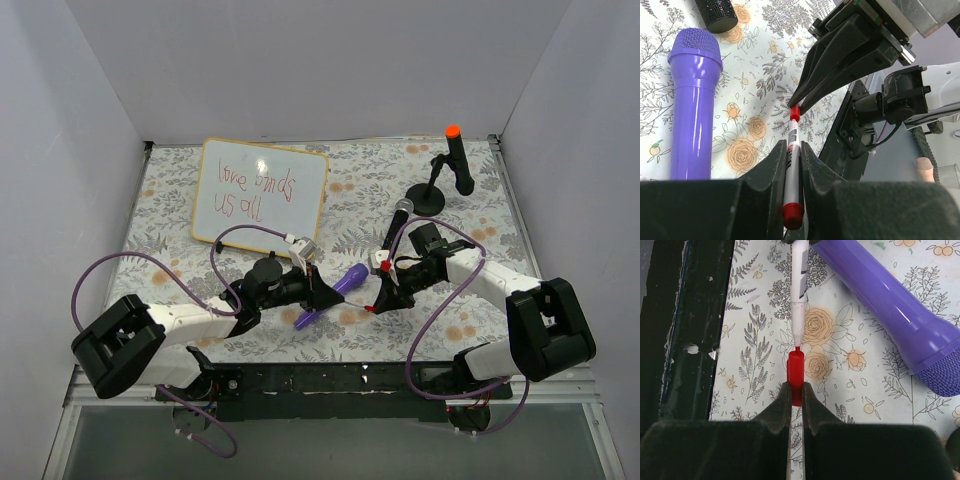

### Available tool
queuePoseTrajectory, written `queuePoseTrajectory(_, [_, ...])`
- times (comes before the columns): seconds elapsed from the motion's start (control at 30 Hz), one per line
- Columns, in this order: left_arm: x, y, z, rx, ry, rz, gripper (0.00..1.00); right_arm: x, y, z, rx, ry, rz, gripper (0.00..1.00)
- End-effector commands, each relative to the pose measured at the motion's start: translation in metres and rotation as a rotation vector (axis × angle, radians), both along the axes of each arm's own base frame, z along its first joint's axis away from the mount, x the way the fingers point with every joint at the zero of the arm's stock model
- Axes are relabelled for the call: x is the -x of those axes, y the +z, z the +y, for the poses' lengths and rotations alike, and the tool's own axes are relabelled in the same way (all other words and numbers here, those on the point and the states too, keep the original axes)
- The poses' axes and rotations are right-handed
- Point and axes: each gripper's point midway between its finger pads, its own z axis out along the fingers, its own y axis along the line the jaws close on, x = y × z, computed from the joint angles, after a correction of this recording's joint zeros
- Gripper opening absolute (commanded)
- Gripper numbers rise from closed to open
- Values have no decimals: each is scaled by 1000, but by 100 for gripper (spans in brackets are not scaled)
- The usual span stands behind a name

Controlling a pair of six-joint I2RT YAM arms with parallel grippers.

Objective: Write a sentence on the whiteboard
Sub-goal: Close the whiteboard marker at the center of the board.

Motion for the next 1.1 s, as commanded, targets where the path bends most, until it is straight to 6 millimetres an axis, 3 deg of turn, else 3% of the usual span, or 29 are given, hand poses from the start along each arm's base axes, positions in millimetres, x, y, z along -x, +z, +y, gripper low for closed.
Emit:
queuePoseTrajectory(0.0, [-1, 14, -7, 35, -23, -32, 0, 4, 1, 2, -18, 10, 17, 1])
queuePoseTrajectory(1.07, [1, 9, -29, 52, -67, -15, 0, 5, 4, 4, -29, 10, 31, 1])
